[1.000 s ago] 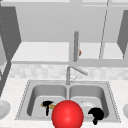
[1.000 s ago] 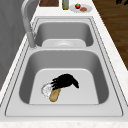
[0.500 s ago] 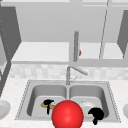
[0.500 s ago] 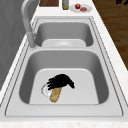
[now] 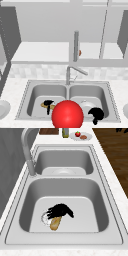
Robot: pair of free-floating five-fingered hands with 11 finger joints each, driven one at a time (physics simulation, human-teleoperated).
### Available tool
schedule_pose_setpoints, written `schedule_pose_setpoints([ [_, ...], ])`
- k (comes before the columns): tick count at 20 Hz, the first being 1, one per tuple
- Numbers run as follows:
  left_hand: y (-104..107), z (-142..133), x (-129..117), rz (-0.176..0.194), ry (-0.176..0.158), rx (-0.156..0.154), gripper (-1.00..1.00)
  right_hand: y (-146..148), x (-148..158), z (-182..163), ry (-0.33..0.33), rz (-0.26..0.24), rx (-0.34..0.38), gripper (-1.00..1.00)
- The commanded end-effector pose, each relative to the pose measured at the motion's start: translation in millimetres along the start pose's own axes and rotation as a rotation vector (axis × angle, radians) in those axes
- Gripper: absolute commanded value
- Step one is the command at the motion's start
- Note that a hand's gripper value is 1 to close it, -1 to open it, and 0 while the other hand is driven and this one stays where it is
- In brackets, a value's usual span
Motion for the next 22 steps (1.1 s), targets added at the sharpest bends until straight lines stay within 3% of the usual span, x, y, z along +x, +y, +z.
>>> schedule_pose_setpoints([
  [1, -4.0, 6.0, -27.5, 0.064, 0.027, -0.015, -1.0, 0.0, 0.0, 0.0, 0.0, 0.0, 0.0, 0.0],
  [2, -5.1, 7.4, -34.5, 0.062, 0.023, -0.011, -1.0, 0.0, 0.0, 0.0, 0.0, 0.0, 0.0, 0.0],
  [3, -4.0, 7.8, -41.0, 0.057, 0.007, 0.002, 1.0, 0.0, 0.0, 0.0, 0.0, 0.0, 0.0, 0.0],
  [4, 2.9, 8.9, -40.3, 0.093, -0.008, -0.025, 1.0, 0.0, 0.0, 0.0, 0.0, 0.0, 0.0, 0.0],
  [7, 12.6, 1.8, -25.1, 0.028, 0.001, -0.023, 1.0, 0.0, 0.0, 0.0, 0.0, 0.0, 0.0, 0.0],
  [10, 21.1, -2.8, -15.9, -0.042, -0.021, -0.045, 1.0, 0.0, 0.0, 0.0, 0.0, 0.0, 0.0, 0.0],
  [15, 18.5, -13.9, -10.7, -0.098, -0.037, -0.054, 1.0, 0.0, 0.0, 0.0, 0.0, 0.0, 0.0, 0.0],
  [17, 21.6, -12.2, -8.5, -0.105, -0.05, -0.051, 1.0, 0.0, 0.0, 0.0, 0.0, 0.0, 0.0, 0.0],
  [19, 26.0, -19.7, -5.5, -0.09, -0.042, -0.052, 1.0, 0.0, 0.0, 0.0, 0.0, 0.0, 0.0, 0.0],
  [22, 32.6, -22.6, 3.2, -0.107, -0.048, -0.047, 1.0, 0.0, 0.0, 0.0, 0.0, 0.0, 0.0, 0.0],
])
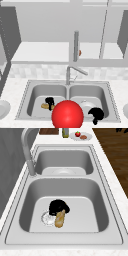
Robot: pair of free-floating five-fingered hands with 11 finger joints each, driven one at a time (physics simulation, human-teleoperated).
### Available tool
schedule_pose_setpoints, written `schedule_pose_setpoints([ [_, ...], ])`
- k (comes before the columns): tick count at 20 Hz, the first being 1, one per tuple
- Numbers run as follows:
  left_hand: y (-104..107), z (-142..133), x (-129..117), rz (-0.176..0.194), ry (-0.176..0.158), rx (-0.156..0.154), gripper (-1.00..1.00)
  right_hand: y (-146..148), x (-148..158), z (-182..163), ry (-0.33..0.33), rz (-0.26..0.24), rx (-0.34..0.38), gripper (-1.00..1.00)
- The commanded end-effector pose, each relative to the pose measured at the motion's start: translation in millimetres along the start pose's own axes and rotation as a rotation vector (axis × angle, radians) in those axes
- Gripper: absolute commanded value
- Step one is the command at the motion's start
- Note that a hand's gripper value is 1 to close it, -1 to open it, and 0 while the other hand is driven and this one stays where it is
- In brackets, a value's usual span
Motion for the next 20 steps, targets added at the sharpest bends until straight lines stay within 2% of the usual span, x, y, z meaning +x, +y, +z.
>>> schedule_pose_setpoints([
  [1, 13.7, -10.0, 10.2, -0.025, -0.044, -0.027, 1.0, 0.0, 0.0, 0.0, 0.0, 0.0, 0.0, 0.0],
  [7, 47.8, -12.5, 32.2, -0.009, -0.042, -0.026, 1.0, 0.0, 0.0, 0.0, 0.0, 0.0, 0.0, 0.0],
  [11, 70.3, -10.9, 56.6, -0.002, -0.026, -0.032, 1.0, 0.0, 0.0, 0.0, 0.0, 0.0, 0.0, 0.0],
  [16, 99.2, 0.1, 88.7, 0.004, -0.014, -0.018, 1.0, 0.0, 0.0, 0.0, 0.0, 0.0, 0.0, 0.0],
  [20, 120.2, 10.0, 118.9, 0.008, 0.009, -0.001, 1.0, 0.0, 0.0, 0.0, 0.0, 0.0, 0.0, 0.0],
])
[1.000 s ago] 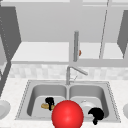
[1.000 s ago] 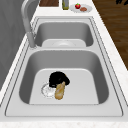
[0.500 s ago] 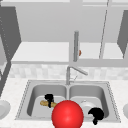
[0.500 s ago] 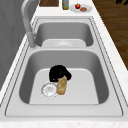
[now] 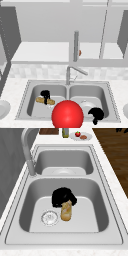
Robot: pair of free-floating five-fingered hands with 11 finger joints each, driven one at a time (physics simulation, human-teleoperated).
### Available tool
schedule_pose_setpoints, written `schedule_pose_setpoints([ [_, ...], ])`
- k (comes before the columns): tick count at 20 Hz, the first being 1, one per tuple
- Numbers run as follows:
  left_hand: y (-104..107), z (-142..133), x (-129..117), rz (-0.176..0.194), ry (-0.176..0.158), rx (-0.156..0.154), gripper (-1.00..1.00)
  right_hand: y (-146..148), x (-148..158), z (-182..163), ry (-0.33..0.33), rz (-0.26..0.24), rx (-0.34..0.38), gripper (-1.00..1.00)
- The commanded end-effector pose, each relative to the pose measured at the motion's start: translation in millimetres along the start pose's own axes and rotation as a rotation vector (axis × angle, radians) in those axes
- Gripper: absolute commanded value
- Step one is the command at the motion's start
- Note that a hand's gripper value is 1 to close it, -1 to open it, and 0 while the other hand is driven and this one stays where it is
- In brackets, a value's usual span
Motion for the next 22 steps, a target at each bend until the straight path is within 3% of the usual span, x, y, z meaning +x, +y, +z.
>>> schedule_pose_setpoints([
  [1, 22.8, 9.6, 27.5, 0.011, 0.005, -0.005, 1.0, 0.0, 0.0, 0.0, 0.0, 0.0, 0.0, 0.0],
  [10, 72.8, 30.8, 88.1, 0.016, 0.007, -0.003, 1.0, 0.0, 0.0, 0.0, 0.0, 0.0, 0.0, 0.0],
  [22, 99.7, 89.6, 163.1, 0.016, -0.011, 0.024, 1.0, 0.0, 0.0, 0.0, 0.0, 0.0, 0.0, 0.0],
])
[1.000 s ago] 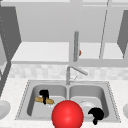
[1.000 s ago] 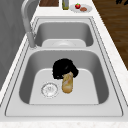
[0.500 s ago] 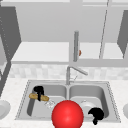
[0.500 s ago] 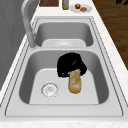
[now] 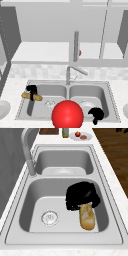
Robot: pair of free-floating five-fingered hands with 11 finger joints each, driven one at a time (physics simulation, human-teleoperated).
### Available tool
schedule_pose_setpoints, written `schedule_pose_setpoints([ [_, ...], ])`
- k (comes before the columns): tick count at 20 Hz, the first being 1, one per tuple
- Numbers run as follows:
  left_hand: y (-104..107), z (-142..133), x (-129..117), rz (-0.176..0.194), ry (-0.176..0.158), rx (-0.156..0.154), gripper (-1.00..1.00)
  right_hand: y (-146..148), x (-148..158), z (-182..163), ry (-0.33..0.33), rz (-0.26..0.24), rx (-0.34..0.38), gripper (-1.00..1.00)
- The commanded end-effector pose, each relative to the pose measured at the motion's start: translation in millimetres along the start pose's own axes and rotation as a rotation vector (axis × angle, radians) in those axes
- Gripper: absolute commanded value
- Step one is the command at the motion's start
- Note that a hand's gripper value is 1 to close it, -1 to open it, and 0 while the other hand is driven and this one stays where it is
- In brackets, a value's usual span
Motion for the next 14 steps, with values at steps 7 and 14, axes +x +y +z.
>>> schedule_pose_setpoints([
  [7, 18.1, 55.8, 61.2, 0.016, -0.013, 0.026, 1.0, 0.0, 0.0, 0.0, 0.0, 0.0, 0.0, 0.0],
  [14, 26.9, 106.6, 74.7, 0.011, -0.027, 0.043, 1.0, 0.0, 0.0, 0.0, 0.0, 0.0, 0.0, 0.0],
])
